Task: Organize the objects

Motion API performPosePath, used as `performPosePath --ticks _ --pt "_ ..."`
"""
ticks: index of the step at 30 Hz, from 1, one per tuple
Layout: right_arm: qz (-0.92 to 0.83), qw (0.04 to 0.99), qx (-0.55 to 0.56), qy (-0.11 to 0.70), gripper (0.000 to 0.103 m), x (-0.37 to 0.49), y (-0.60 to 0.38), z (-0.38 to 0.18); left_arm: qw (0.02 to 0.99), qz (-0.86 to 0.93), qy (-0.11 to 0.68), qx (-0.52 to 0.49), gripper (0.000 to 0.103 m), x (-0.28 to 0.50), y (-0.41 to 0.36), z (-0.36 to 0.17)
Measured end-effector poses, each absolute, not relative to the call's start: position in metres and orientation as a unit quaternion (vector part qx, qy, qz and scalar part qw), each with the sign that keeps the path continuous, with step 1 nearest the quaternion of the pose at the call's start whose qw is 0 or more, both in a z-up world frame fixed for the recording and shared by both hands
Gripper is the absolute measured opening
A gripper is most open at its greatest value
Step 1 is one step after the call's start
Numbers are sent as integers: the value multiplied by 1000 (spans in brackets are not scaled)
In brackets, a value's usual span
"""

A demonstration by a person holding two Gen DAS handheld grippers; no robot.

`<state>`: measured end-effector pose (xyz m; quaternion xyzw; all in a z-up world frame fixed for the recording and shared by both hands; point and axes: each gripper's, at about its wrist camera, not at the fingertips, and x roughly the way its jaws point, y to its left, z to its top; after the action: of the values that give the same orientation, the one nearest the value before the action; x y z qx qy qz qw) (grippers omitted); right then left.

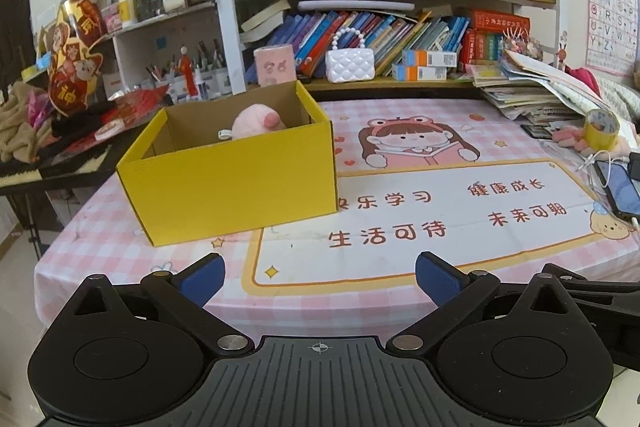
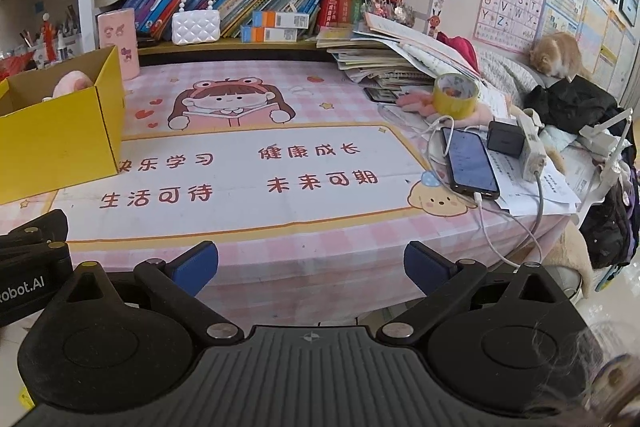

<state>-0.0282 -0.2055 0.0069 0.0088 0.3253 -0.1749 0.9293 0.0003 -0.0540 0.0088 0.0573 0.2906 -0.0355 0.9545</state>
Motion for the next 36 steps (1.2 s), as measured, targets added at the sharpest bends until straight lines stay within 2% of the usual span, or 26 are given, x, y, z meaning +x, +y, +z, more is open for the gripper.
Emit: performPosePath --ticks 36 --pt "-175 924 -1 340 100 -17 -195 3 945 -19 322 48 103 11 -49 0"
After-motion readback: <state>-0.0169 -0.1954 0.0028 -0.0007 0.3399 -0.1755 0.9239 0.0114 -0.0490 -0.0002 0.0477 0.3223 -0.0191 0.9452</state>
